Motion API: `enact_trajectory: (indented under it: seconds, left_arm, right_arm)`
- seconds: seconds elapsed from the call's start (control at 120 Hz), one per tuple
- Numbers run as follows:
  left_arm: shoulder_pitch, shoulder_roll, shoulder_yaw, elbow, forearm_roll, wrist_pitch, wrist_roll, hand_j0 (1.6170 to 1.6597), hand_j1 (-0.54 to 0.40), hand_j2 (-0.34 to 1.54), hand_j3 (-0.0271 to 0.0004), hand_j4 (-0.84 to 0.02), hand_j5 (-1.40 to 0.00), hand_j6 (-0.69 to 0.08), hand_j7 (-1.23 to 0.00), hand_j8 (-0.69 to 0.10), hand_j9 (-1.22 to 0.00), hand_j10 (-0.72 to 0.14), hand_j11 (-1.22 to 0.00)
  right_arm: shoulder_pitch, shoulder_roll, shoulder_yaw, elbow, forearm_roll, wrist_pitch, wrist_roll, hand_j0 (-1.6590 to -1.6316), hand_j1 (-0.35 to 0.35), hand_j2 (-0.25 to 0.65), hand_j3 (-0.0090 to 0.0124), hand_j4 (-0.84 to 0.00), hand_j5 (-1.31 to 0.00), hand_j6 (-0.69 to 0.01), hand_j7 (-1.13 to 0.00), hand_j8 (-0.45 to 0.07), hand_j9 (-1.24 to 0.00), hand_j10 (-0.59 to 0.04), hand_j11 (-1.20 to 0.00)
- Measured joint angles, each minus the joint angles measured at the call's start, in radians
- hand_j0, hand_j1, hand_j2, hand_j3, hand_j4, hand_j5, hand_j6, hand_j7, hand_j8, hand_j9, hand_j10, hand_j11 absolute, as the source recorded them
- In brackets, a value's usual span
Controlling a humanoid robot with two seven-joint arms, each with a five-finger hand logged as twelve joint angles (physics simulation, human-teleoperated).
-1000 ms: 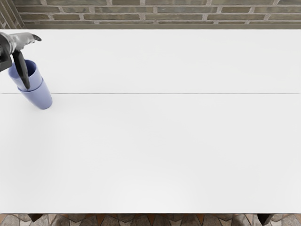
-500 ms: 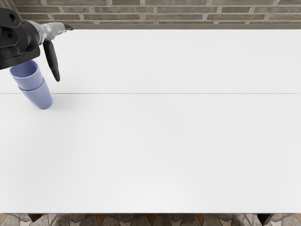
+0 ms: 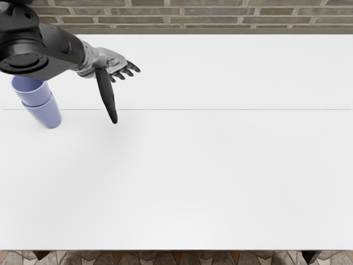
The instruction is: Pick up cup and place in cup with left hand
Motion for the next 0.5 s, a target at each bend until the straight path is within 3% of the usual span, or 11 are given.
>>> enact_trajectory:
  seconds: [0.3,0.5]
  left_arm:
    - [-0.026,0.0,-0.055,0.002,-0.084,-0.306,-0.001,1.6581,0.323,0.0,0.0,-0.022,-0.03,-0.023,-0.03,-0.023,-0.03,-0.022,-0.03]
    - [-0.026,-0.003,-0.068,0.002,-0.087,-0.387,-0.001,1.6581,0.324,0.0,0.0,-0.022,-0.03,-0.022,-0.03,-0.022,-0.03,-0.021,-0.03]
  right_arm:
    - [0.0,0.0,0.0,0.0,0.0,0.0,0.0,-1.6581,-0.349,0.0,0.0,0.0,0.0,0.0,0.0,0.0,0.0,0.0,0.0]
    - [0.0,0.0,0.0,0.0,0.0,0.0,0.0,-1.6581,-0.349,0.0,0.0,0.0,0.0,0.0,0.0,0.0,0.0,0.0,0.0]
